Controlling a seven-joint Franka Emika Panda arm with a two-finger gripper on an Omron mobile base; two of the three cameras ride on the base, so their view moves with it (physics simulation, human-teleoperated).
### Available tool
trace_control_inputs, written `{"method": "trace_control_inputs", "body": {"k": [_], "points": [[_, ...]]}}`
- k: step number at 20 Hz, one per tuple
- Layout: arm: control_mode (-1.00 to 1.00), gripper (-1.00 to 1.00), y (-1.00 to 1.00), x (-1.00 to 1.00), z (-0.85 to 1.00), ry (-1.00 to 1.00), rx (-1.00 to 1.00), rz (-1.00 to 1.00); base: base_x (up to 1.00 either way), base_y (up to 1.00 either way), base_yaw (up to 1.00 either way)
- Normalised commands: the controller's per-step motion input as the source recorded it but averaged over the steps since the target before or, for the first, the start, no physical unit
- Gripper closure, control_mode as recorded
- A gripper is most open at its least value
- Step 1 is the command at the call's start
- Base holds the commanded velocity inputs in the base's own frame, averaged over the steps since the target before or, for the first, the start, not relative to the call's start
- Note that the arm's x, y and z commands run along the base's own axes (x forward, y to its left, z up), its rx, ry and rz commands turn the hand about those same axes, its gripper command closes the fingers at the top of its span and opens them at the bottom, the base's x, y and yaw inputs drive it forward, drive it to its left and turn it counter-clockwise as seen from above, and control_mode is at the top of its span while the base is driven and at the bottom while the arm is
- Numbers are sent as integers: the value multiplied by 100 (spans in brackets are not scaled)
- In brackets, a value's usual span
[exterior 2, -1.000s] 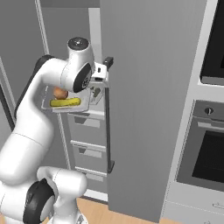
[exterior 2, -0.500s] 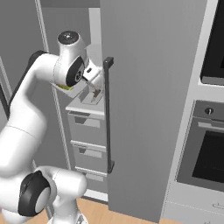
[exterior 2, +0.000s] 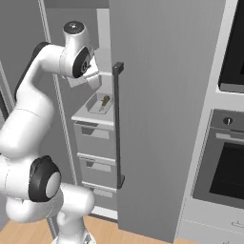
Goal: Take the meat container that has the fish and place it on the second highest rack of the freezer. Then take the vegetable container that has the onion and cucumber and place it on the highest rack of the freezer.
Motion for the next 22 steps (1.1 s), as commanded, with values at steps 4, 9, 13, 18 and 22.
{"method": "trace_control_inputs", "body": {"k": [4,9,13,18,22], "points": [[-100,100,13,100,0,22,2,-14,0,0,0],[-100,100,38,64,0,0,18,-13,0,0,0],[-100,100,32,47,0,0,18,-10,0,0,0],[-100,100,3,29,0,3,5,0,0,0,0],[-100,100,0,3,0,0,0,0,0,0,0]]}}
